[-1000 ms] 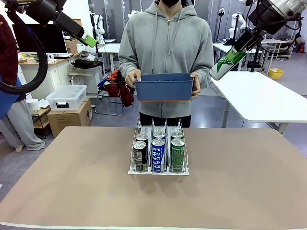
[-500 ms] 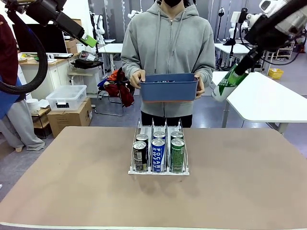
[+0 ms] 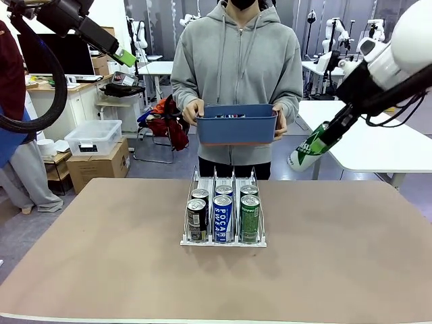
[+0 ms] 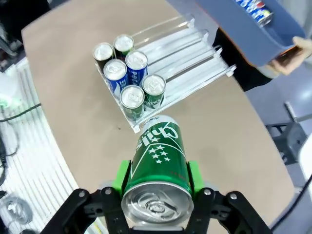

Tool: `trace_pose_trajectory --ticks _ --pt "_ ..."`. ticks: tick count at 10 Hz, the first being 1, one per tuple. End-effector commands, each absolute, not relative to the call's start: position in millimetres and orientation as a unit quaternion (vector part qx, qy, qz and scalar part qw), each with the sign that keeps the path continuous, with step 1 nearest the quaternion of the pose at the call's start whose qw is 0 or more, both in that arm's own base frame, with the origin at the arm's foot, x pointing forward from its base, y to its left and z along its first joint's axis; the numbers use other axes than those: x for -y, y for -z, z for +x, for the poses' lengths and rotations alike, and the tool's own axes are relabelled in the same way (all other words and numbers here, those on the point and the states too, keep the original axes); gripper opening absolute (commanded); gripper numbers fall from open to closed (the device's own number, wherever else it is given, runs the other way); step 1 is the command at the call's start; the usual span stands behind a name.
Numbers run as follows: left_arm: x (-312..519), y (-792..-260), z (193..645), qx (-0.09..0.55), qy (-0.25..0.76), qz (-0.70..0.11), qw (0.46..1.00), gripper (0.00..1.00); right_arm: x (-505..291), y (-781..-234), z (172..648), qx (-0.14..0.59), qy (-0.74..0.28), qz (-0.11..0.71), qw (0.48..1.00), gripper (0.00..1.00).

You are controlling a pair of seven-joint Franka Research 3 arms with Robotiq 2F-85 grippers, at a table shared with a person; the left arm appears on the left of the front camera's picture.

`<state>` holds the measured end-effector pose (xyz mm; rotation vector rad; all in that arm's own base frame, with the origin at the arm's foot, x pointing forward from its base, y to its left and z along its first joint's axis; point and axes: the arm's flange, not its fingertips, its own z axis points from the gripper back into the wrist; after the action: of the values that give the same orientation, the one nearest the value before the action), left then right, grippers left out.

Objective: Fill the beverage cans into the dispenser.
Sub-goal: Place the picked Sprite in the line of the Automatic Can Dispenser with the same cans.

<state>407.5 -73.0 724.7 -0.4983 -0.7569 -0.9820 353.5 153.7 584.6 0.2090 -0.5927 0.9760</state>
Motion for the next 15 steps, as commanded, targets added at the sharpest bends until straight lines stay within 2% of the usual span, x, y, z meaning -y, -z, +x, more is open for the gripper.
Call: trace_pose_trajectory --ticks 1,2,3,4,7,8,10,15 --pt "72.2 -723.6 406.8 0.350 0.456 -0.231 0.785 1.00 -174.0 -565.8 341.1 0.316 -0.448 0.107 0.830 0.00" --pt "72.2 -723.6 406.8 0.350 0.456 -0.231 0.785 1.00 -179.6 -560.9 344.2 0.307 -0.431 0.101 0.842 0.00" --pt "72.2 -723.6 406.8 0.350 0.456 -0.231 0.785 1.00 -185.7 -559.7 349.6 0.255 -0.402 0.100 0.874 0.00" --pt "72.2 -723.6 406.8 0.350 0.456 -0.231 0.785 1.00 -171.0 -564.9 345.3 0.295 -0.453 0.099 0.836 0.00" --pt "72.2 -723.6 406.8 0.350 0.456 -0.231 0.785 1.00 -171.0 -564.9 345.3 0.295 -0.453 0.099 0.836 0.00" --pt "72.2 -723.6 406.8 0.350 0.456 -0.231 0.785 1.00 -173.6 -558.9 346.2 0.284 -0.441 0.100 0.846 0.58" --pt "72.2 -723.6 406.8 0.350 0.456 -0.231 0.785 1.00 -191.4 -543.2 335.4 0.249 -0.433 0.096 0.861 0.58" --pt "72.2 -723.6 406.8 0.350 0.456 -0.231 0.785 1.00 -219.2 -509.0 318.0 0.199 -0.468 0.103 0.855 0.58"
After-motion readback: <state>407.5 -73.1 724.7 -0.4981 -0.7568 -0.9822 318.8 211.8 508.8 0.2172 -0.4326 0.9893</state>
